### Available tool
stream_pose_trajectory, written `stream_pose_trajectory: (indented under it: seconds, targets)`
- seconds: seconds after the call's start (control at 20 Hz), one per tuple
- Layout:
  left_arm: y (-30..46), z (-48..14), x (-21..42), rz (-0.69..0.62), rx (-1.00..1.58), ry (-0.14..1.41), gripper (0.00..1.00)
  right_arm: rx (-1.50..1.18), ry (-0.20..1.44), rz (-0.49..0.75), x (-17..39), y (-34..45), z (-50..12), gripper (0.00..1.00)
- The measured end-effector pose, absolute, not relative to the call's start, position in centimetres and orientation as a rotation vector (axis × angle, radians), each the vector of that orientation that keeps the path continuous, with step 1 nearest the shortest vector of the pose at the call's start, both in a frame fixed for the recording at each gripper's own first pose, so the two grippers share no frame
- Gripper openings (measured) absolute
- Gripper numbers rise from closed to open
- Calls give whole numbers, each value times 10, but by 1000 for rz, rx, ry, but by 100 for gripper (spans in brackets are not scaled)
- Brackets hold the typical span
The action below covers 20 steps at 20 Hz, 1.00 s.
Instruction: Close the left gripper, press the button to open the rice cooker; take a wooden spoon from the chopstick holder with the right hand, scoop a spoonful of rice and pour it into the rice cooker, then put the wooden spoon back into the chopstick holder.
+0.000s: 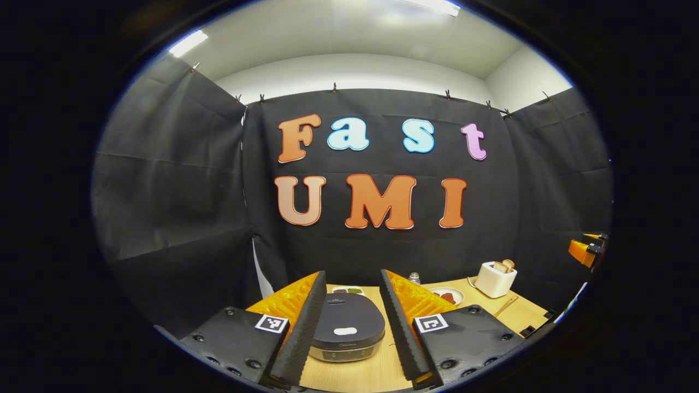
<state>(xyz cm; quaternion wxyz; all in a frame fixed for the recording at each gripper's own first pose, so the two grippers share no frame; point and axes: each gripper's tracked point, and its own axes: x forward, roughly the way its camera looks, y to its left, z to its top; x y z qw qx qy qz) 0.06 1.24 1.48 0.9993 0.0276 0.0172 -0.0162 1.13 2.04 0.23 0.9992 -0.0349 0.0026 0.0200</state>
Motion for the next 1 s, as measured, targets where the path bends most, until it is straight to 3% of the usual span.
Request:
stream_pose_trajectory:
  seconds: [0.15, 0.3, 0.4, 0.55, 0.6, 0.7, 0.75, 0.8, 1.0]
  targets:
    - [22, 19, 2, 11, 85, 16, 10, -62, 4, 38, 11, 21, 3, 94]
    - [28, 19, 2, 26, 101, -8, 12, -60, 6, 39, 13, 21, 1, 94]
    - [32, 22, 4, 30, 89, 4, 5, -59, 9, 34, 14, 20, 1, 94]
    - [26, -2, 16, -15, 43, 77, 4, -59, 10, 37, 15, 21, 1, 94]
    - [28, -9, 21, -19, 46, 99, 8, -58, 9, 38, 16, 22, 1, 94]
    - [23, -21, 37, -56, 35, 141, 4, -57, 13, 38, 18, 22, -1, 94]
    - [17, -29, 44, -81, 29, 168, 8, -56, 18, 42, 18, 23, -3, 94]
    - [12, -40, 52, -103, 23, 205, 4, -52, 22, 44, 18, 23, -3, 94]
    - [5, -76, 83, -161, 18, 312, 5, -43, 33, 33, 21, 19, -9, 94]
